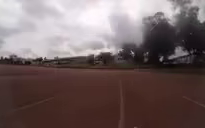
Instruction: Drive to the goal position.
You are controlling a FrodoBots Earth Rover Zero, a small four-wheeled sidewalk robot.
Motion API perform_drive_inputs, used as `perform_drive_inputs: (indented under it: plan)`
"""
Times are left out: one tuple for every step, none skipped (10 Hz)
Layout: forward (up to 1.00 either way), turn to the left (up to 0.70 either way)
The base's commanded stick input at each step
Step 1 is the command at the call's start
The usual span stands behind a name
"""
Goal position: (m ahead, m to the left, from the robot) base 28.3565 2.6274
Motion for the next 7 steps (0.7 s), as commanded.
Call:
perform_drive_inputs:
  plan:
    - [0.67, 0.00]
    - [0.67, 0.00]
    - [0.67, 0.00]
    - [0.67, 0.00]
    - [0.67, 0.00]
    - [0.67, 0.00]
    - [0.67, 0.00]
